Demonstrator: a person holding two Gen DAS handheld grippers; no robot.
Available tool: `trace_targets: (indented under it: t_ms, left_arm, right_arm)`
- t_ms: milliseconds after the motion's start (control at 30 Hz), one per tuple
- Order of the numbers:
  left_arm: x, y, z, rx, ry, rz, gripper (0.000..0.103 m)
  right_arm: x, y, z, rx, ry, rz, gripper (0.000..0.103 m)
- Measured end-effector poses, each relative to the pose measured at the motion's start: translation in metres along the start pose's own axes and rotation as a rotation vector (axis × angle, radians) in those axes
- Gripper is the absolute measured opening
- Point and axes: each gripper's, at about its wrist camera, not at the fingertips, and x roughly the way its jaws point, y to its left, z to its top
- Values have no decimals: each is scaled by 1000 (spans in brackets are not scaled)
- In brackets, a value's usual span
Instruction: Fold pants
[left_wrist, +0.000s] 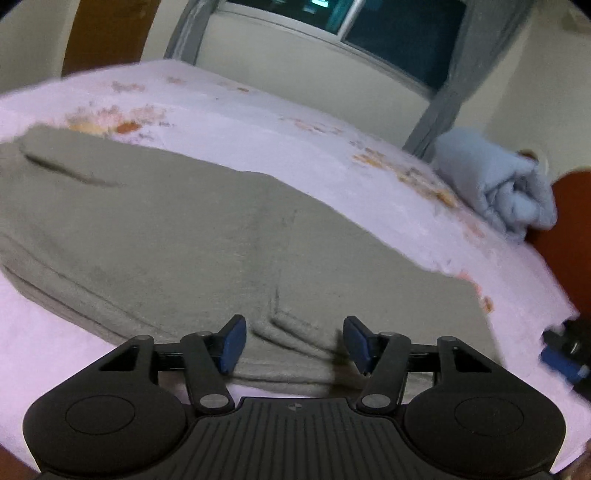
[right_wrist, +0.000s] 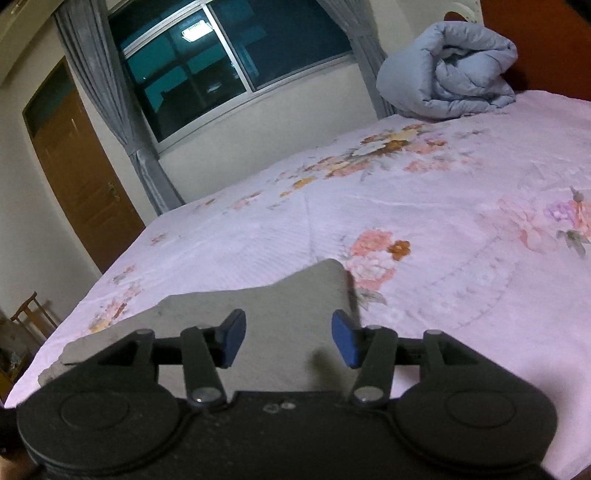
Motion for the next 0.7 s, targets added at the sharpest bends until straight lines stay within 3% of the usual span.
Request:
trace_targets:
  t_ms: [100, 133, 167, 267, 400, 467, 567, 700]
  left_arm:
    - [8, 12, -1, -125, 3, -57, 59]
    - [12, 16, -2, -159, 11, -67, 46]
    - [12, 19, -1, -168, 9, -70, 14]
    - [-7, 27, 0, -211, -66, -167, 14]
    - [2, 34, -12, -197, -4, -122, 14]
    - [2, 41, -17, -237, -9, -132, 14]
    - [1, 38, -19, -216, -16, -127, 14]
    - [5, 40, -17, -203, 1, -118, 15]
  right_arm:
    - [-2, -11, -4, 45, -9, -2, 45]
    - [-2, -18, -4, 76, -11, -8, 46]
    - [-3, -23, -4, 99, -16, -16, 46]
    - [-5, -36, -3, 152, -13, -21, 54]
    - [-3, -53, -9, 330, 60, 114, 69]
    - [0, -57, -17, 429, 111, 177, 69]
    - [7, -64, -31, 560, 152, 237, 69]
    - [20, -73, -42, 702, 171, 262, 69]
